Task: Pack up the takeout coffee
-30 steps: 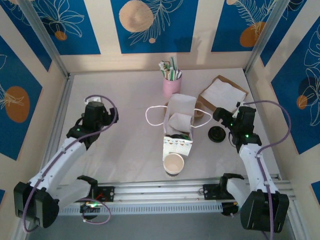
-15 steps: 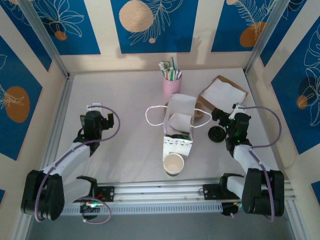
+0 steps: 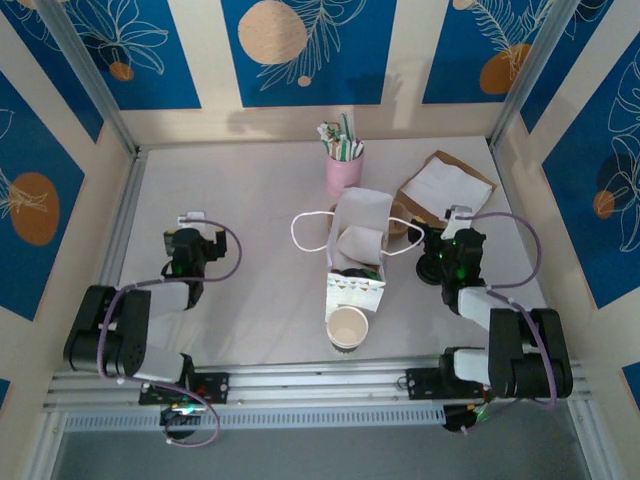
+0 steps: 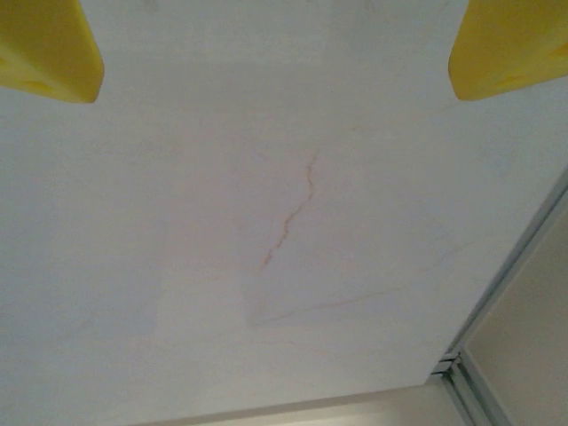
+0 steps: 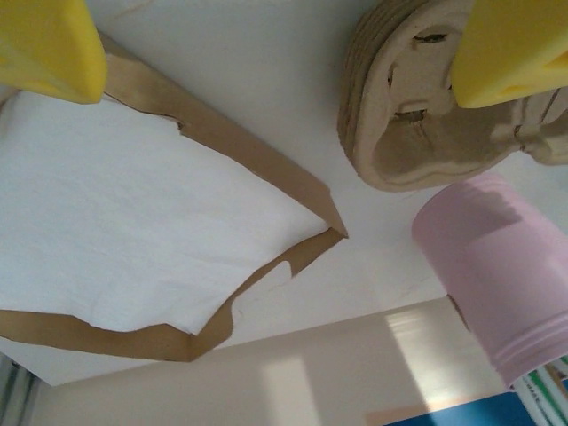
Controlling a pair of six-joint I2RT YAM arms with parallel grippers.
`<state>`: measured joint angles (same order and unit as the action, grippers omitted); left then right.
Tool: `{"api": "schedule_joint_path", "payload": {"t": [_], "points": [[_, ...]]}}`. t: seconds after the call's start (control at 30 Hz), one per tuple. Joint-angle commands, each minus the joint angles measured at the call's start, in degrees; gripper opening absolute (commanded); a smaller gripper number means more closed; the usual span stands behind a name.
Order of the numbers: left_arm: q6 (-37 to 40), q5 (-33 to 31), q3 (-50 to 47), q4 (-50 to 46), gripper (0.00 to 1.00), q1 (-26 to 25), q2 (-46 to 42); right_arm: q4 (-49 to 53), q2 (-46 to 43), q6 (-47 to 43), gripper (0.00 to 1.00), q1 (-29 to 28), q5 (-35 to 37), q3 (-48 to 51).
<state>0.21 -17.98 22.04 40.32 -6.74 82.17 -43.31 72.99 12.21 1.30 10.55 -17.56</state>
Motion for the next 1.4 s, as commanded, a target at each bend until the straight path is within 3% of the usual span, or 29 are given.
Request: {"api": "schedule_joint_path", "payload": {"t": [0.0, 0.2, 0.3, 0.53, 0.8, 1.37], "points": [[1.03, 3.27, -0.21, 7.50, 1.00, 0.69, 1.29, -8.00, 3.99, -3.37, 0.99, -1.47, 2.42, 1.36], [2.45, 7.39, -1.60, 13.06, 1.00, 0.68, 4.59, -12.11, 6.10, -5.43, 0.99, -3.15, 3.24, 2.62], [1.98, 5.40, -3.35, 19.47, 1.00, 0.68, 7.73, -12.21, 6.22, -5.51, 0.99, -3.15, 3.02, 2.63], [3.10, 9.35, -1.95, 15.88, 1.00, 0.83, 7.22, -20.70, 14.70, -7.29, 0.99, -3.06, -1.78, 2.54], [2.96, 9.19, -1.05, 14.51, 1.00, 0.90, 7.47, -4.49, 14.36, -6.92, 0.99, -2.39, -2.73, -5.59], [2.95, 9.19, -1.19, 14.54, 1.00, 0.85, 7.39, -3.75, 14.37, -6.31, 0.99, -1.69, -4.04, -5.95]]}}
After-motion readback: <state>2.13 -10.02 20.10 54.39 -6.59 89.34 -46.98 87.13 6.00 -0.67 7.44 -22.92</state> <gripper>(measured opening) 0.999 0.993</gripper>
